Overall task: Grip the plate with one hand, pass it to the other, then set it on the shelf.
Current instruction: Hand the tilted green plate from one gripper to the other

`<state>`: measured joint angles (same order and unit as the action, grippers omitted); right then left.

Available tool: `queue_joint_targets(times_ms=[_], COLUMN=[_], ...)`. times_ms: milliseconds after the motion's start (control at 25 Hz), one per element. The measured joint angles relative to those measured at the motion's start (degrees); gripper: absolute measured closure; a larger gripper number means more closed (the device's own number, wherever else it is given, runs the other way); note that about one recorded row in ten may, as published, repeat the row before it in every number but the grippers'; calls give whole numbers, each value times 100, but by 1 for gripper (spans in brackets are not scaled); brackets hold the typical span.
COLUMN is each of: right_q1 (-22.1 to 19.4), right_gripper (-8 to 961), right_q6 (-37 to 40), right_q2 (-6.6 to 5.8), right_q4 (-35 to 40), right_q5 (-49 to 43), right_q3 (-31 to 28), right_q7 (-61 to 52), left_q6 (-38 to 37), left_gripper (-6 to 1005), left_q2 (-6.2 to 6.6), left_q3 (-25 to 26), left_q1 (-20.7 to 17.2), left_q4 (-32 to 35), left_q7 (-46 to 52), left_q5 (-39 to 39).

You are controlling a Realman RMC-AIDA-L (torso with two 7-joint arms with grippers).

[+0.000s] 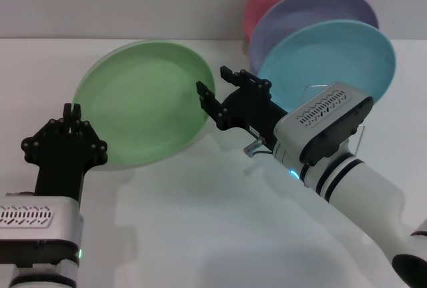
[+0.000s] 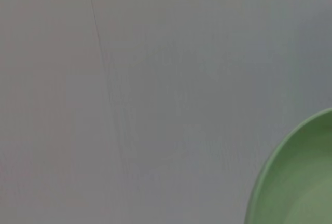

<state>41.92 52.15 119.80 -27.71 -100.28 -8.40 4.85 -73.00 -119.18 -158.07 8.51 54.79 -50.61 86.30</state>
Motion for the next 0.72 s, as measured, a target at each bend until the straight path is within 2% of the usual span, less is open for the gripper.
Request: queue_joint_targets(times_ms=[600, 720], right_q1=[45, 29], right_gripper=[483, 520], right_q6=[-139, -139], right_q2=[8, 9], right_q4=[49, 27], right_q5=[-123, -200], right_q3=[-62, -72], right_q7=[0, -1], left_q6=[13, 30], left_gripper=[910, 909], left_q2=[0, 0], left_q3=[-12, -2], left_q1=[2, 2], left_q4=[23, 21], left_q7=[75, 76], left_q5=[-71, -71])
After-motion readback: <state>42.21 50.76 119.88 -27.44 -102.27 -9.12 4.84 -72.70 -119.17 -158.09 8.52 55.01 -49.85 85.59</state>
